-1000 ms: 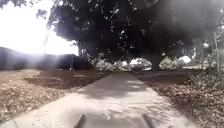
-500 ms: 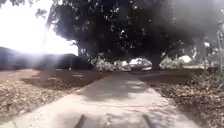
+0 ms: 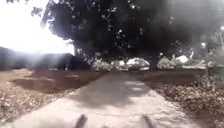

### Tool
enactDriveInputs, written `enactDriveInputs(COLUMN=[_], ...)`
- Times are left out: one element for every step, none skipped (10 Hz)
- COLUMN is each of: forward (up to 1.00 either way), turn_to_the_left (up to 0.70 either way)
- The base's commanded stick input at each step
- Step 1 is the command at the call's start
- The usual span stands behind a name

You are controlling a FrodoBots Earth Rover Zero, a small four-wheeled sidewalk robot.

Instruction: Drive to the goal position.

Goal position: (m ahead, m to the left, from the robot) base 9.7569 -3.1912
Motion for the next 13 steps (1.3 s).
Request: enactDriveInputs(forward=[0.7,0.7,0.7,0.7,0.7,0.7,0.7,0.7,0.7,0.7,0.7,0.7,0.7], turn_to_the_left=[-0.05,-0.09,-0.13,-0.17,-0.29,-0.3,-0.3,-0.3,-0.3,-0.21,-0.09,0.0,0.0])
